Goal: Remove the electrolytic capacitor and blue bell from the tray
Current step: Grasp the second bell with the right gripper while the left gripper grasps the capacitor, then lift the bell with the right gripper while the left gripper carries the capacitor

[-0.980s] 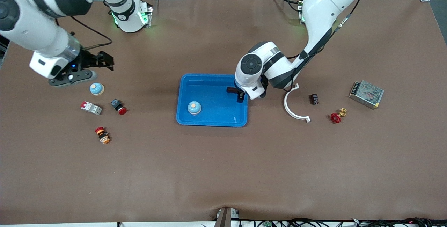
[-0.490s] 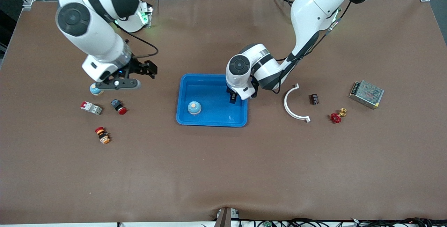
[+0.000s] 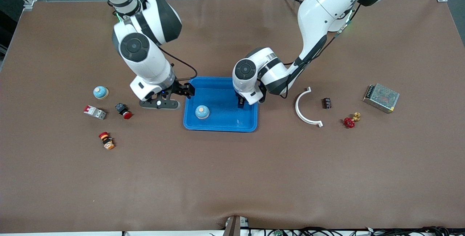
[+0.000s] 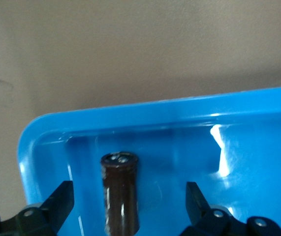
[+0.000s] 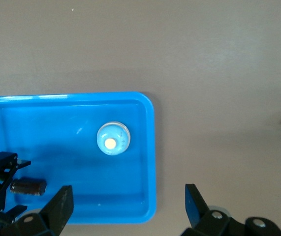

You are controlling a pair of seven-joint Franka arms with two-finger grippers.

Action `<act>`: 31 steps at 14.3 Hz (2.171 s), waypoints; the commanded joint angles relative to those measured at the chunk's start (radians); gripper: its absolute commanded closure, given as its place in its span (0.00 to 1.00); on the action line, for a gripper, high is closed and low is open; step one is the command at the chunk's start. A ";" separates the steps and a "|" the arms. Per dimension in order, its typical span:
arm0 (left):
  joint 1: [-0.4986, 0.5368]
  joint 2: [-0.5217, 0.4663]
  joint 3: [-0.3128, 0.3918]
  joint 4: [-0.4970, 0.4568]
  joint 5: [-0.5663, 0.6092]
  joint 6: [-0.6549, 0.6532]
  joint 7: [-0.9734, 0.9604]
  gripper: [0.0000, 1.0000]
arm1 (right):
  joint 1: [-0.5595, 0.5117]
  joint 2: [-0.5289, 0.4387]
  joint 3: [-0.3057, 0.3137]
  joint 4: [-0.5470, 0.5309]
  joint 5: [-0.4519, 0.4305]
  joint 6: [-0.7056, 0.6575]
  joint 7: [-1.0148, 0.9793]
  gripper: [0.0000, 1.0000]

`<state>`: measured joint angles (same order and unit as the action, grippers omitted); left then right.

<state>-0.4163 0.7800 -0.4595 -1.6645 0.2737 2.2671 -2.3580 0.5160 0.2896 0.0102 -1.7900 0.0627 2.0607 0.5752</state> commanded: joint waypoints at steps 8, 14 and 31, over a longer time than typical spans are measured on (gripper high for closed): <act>-0.030 0.015 0.024 0.037 0.004 -0.020 -0.021 0.37 | 0.072 0.229 -0.015 0.031 0.011 0.237 0.072 0.00; -0.044 0.012 0.024 0.038 0.039 -0.020 0.031 1.00 | 0.073 0.293 -0.015 0.031 0.000 0.288 0.057 0.00; 0.217 -0.127 -0.166 -0.017 0.034 -0.344 1.063 1.00 | 0.101 0.365 -0.018 0.026 -0.032 0.318 0.057 0.00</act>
<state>-0.2115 0.6725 -0.6157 -1.6322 0.2882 1.9287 -1.3990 0.6214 0.6402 -0.0083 -1.7830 0.0507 2.3808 0.6331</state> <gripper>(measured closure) 0.687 0.000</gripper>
